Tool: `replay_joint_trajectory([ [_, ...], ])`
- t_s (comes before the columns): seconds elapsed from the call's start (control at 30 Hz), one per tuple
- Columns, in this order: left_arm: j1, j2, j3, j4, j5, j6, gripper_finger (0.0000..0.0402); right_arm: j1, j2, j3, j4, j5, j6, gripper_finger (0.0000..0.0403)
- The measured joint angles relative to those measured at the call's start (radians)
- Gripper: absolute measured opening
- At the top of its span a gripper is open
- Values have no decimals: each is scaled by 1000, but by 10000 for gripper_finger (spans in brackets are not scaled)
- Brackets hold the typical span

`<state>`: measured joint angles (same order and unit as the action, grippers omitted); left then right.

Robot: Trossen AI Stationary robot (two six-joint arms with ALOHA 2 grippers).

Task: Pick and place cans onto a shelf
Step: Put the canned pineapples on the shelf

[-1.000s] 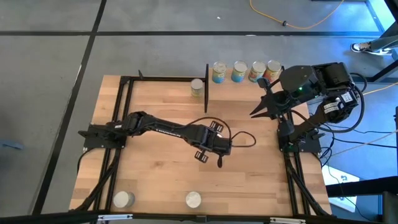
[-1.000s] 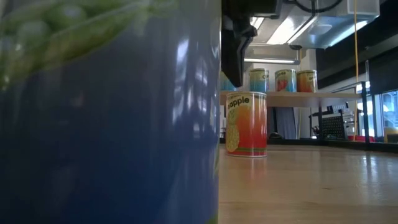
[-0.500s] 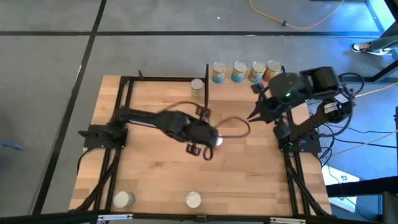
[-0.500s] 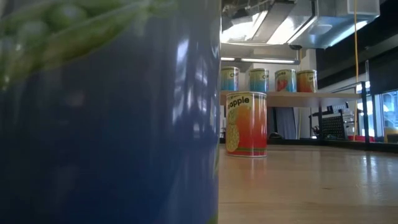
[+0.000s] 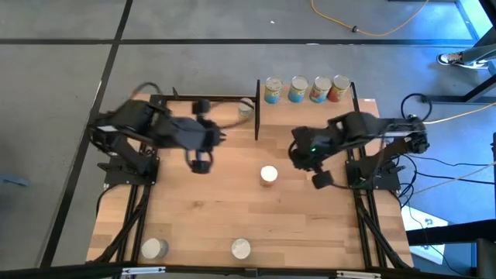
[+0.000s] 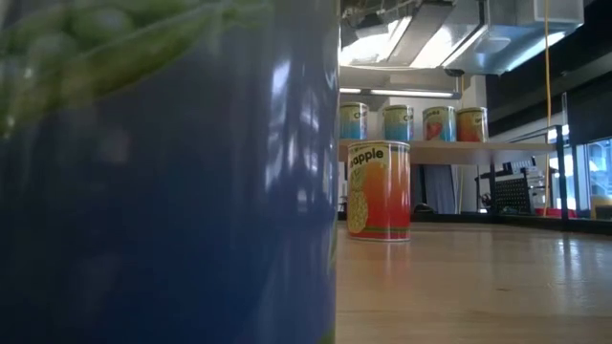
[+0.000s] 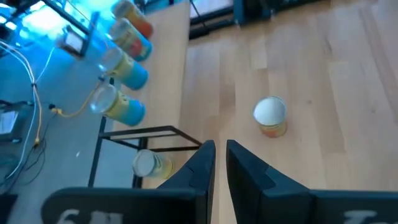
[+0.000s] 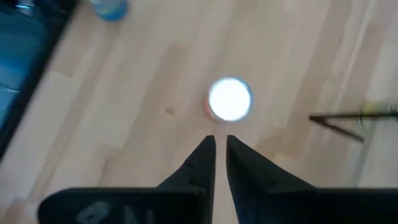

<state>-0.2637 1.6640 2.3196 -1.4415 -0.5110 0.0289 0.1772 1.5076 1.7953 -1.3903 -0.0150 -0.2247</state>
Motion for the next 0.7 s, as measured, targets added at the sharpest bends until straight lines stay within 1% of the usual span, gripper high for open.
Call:
replay_joint_trajectory([
  [0.13, -7, -62, 0, -19, -2, -1, 34, -4, 0, -108, 69, 101, 37, 42],
  [0.23, -11, -80, 0, -37, -2, -1, 34, -5, 1, -179, 145, 148, 91, 42],
  [0.33, -13, -92, 0, -66, 3, -1, 34, -5, 0, -246, 249, 148, 146, 42],
  [0.47, -13, -98, 0, -97, -1, -1, 34, -5, 0, -344, 332, 146, 195, 42],
  [0.6, -13, -98, 0, -100, -1, -1, 34, -5, 0, -423, 348, 146, 196, 41],
  [0.7, -13, -98, 0, -100, 0, -1, 34, -5, 1, -460, 370, 146, 200, 33],
])
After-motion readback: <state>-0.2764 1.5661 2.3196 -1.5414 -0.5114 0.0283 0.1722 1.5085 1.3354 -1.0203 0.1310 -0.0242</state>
